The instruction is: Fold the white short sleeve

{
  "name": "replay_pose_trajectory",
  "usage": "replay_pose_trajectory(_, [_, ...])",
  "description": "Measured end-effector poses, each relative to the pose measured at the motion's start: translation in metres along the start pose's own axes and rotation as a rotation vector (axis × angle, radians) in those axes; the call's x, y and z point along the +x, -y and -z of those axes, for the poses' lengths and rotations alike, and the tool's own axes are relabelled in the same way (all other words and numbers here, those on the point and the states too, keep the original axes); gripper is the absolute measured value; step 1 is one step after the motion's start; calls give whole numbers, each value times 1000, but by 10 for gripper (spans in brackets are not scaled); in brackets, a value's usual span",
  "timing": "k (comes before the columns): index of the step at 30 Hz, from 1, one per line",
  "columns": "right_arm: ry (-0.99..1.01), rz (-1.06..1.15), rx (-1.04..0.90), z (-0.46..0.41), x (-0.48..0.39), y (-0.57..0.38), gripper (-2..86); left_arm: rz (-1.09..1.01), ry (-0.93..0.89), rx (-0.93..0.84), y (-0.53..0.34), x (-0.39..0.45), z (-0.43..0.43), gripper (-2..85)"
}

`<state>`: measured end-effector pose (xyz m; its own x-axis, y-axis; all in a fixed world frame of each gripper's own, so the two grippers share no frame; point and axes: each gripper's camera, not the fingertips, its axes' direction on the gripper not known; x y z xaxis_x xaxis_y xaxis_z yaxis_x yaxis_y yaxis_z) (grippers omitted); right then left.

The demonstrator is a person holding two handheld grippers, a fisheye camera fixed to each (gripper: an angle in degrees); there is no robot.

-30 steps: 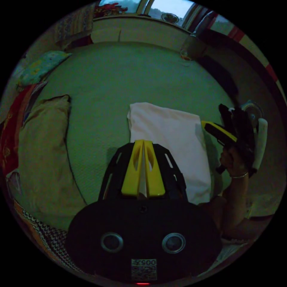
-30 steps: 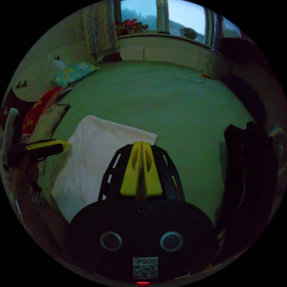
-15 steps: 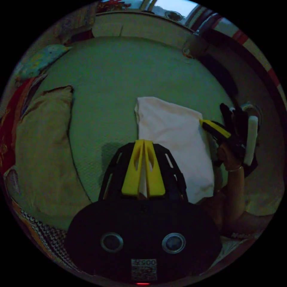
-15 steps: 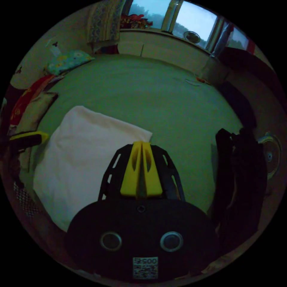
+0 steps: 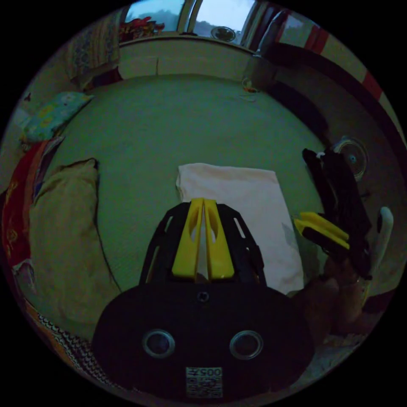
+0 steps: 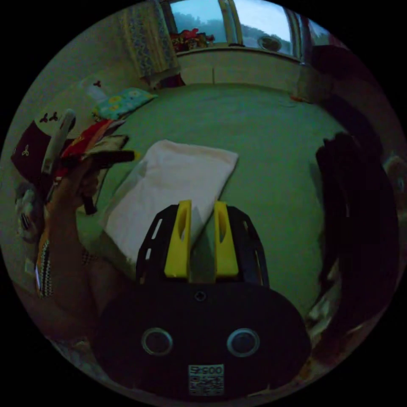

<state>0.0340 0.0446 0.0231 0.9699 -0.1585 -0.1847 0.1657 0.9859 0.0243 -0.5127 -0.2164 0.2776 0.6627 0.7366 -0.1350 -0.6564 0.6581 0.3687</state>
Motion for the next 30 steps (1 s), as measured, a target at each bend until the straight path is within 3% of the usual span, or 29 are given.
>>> replay_pose_trajectory(5, [60, -53, -60, 12, -21, -45, 79, 71, 7, 17, -5, -11, 8, -6])
replay_pose_trajectory(9, [73, -6, -121, 5, -35, -41, 64, 87, -19, 30, -9, -17, 12, -5])
replay_pose_trajectory(13, [21, -21, -106, 3, -42, -33, -6, 73, -1, 6, -15, -19, 16, -5])
replay_pose_trajectory(21, [18, -9, -200, -8, -55, -27, -2, 134, 4, 26, -31, -43, 36, -6])
replay_pose_trajectory(24, [35, 69, -146, 9, -64, -12, 29, 191, -4, 32, -43, -62, 46, -6])
replay_pose_trajectory(30, [1, 242, 144, 20, -113, 73, 30, 294, -94, 118, -70, -100, 69, -6])
